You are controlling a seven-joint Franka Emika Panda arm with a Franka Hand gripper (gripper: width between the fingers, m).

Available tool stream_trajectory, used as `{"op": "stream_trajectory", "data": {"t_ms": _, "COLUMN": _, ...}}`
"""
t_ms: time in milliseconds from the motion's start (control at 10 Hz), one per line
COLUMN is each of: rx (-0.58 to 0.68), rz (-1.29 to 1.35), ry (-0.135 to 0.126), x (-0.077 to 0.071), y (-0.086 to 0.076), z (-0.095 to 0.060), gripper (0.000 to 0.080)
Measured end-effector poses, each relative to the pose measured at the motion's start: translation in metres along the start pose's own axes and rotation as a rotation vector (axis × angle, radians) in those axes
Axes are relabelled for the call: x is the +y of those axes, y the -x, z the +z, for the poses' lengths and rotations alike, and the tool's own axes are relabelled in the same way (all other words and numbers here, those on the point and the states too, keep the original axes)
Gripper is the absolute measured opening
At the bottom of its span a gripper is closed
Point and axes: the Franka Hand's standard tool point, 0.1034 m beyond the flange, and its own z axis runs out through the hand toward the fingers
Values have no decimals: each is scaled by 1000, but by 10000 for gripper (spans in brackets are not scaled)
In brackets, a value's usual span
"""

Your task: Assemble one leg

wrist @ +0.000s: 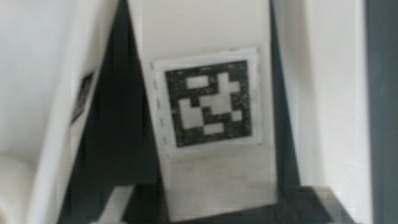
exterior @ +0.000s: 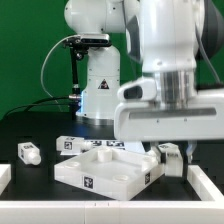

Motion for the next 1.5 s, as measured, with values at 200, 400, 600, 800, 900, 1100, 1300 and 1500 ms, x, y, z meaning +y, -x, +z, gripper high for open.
{"op": "stream_trajectory", "data": {"t_ms": 200, "rx": 2, "rz": 13, "ry": -6, "x": -4, "y": 10, "z": -24, "gripper": 281}}
{"op": "stream_trajectory", "data": {"t_ms": 400, "rx": 8, "rz": 2, "ry": -6, "x": -14, "y": 20, "z": -33, "gripper": 281}}
{"op": "stream_trajectory", "data": {"t_ms": 600, "rx": 6, "rz": 2, "ry": -6, "x": -15, "y": 20, "z": -32, "gripper": 281}}
{"op": "stream_trajectory", "data": {"t_ms": 800, "rx": 45, "rz": 32, "ry": -15, "x": -40, "y": 53, "z": -17, "gripper": 281}}
{"op": "stream_trajectory", "data": {"t_ms": 900, "rx": 46, "rz": 32, "ry": -11, "x": -50, "y": 81, "z": -3, "gripper": 281}}
{"op": "stream_trajectory", "data": {"t_ms": 1100, "rx": 42, "rz": 24, "ry": -10, "x": -51, "y": 86, "z": 2, "gripper": 281}}
{"op": "stream_trajectory", "data": {"t_ms": 1300, "rx": 52, "rz": 30, "ry": -14, "x": -53, "y": 88, "z": 5, "gripper": 281}}
{"op": "stream_trajectory", "data": {"t_ms": 1500, "rx": 37, "rz": 14, "ry": -4, "x": -55, "y": 109, "z": 29, "gripper": 281}}
